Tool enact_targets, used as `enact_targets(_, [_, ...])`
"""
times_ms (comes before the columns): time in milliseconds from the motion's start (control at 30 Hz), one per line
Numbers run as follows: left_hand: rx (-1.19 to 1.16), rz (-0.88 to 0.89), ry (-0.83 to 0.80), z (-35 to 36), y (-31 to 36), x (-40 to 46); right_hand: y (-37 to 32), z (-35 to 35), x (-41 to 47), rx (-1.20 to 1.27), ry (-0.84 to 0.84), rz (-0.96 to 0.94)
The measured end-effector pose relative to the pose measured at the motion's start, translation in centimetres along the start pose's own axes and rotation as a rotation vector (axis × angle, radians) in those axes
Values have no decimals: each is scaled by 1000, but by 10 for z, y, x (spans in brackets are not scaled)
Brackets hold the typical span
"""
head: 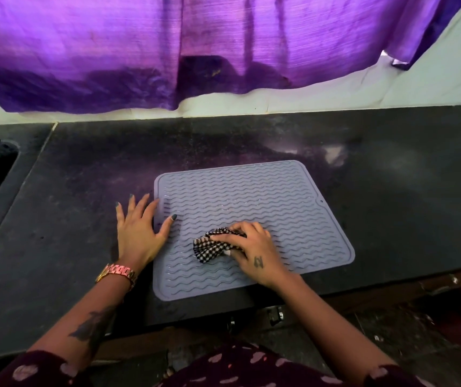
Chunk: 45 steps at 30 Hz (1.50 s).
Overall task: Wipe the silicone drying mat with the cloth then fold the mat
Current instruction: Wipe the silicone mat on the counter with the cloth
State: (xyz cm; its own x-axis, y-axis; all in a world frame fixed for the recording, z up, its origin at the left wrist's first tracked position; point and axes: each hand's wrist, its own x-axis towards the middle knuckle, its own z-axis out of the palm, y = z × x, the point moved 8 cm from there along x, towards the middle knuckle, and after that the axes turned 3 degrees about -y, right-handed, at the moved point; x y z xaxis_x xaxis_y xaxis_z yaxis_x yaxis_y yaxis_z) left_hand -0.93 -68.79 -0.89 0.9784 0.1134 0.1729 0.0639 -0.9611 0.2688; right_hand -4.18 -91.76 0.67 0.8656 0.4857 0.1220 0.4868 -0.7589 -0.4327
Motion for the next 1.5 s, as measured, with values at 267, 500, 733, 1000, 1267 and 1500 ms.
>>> enact_targets(267, [-63,58,-73,13,33,5,1,0,-25,52,62,10])
enact_targets(500, [-131,60,-132,24,53,20,7,-15,-39,240,34,-24])
enact_targets(733, [-73,71,-194,44,72,22,12,-20,-50,228,23,-47])
enact_targets(1000, [23,70,-214,51,71,20,33,-27,-75,186,132,-13])
enact_targets(1267, [3,72,-198,50,70,20,49,-31,-69,31,194,52])
enact_targets(1500, [-23,54,-182,46,71,19,55,-48,-44,52,257,-11])
